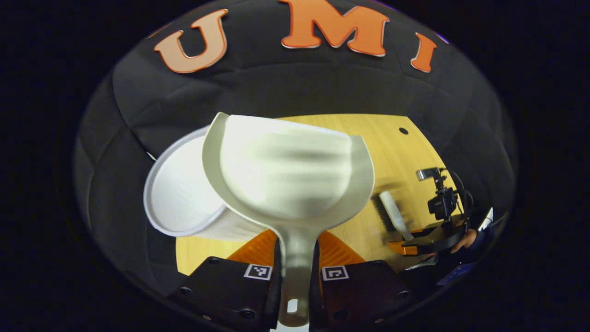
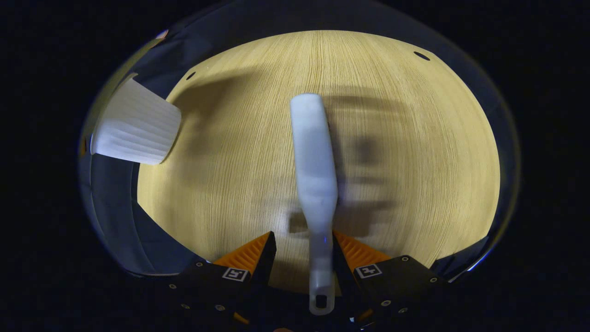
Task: Pick up the small broom and dustpan from the desktop, sweep the trash into the dustpan with the broom, and then empty the trash into the garbage bin.
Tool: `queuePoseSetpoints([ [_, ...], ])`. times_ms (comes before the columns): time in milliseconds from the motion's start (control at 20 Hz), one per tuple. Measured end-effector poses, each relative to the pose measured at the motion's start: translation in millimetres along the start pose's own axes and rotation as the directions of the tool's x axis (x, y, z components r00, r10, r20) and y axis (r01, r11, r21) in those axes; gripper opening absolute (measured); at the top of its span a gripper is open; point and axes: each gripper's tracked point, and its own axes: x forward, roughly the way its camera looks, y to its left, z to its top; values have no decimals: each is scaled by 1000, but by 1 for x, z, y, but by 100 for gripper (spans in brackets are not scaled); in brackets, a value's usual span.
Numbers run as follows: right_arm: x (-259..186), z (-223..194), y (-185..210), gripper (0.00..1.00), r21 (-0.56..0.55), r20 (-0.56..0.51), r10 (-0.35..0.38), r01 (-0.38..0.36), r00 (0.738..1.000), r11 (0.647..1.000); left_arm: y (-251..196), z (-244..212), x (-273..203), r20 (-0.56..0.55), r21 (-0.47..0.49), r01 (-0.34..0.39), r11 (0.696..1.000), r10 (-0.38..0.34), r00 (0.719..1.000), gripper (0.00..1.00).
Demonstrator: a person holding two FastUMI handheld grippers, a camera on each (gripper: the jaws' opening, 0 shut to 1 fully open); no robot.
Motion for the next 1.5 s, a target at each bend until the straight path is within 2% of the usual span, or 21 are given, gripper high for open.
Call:
queuePoseSetpoints([
  [200, -2, 2, -4, 73, 8, 20, -7, 7, 1000, 1000, -36, -28, 22, -87, -49, 110, 993, -114, 990, 25],
  [350, -6, 4, -7, 87, 15, 36, -10, 9, 999, 1000, -43, -43, 49, -124, -63, 117, 991, -124, 985, 25],
  [500, -6, 6, -9, 92, 33, 47, -15, 13, 999, 999, -51, -72, 76, -182, -100, 131, 986, -148, 972, 25],
  [800, -9, 7, -6, 95, 28, 67, -10, 8, 998, 1000, -69, -122, 125, -294, -218, 102, 971, -165, 942, 25],
  [900, -9, 7, -7, 96, 27, 69, -18, 16, 997, 1000, -76, -131, 130, -321, -240, 112, 964, -188, 928, 25],
  [1050, -10, 5, -13, 96, 35, 69, -35, 33, 997, 999, -83, -129, 138, -311, -263, 120, 957, -202, 929, 25],
  [1150, -10, 2, -15, 96, 34, 66, -43, 40, 997, 999, -86, -128, 142, -315, -278, 125, 952, -213, 925, 29],
  [1350, -11, 2, -14, 96, 29, 68, -45, 44, 997, 999, -79, -139, 140, -349, -236, 96, 967, -177, 920, 34],
  [1500, -12, 2, -14, 96, 27, 73, -42, 40, 996, 999, -89, -145, 139, -359, -214, 113, 970, -186, 915, 41],
])
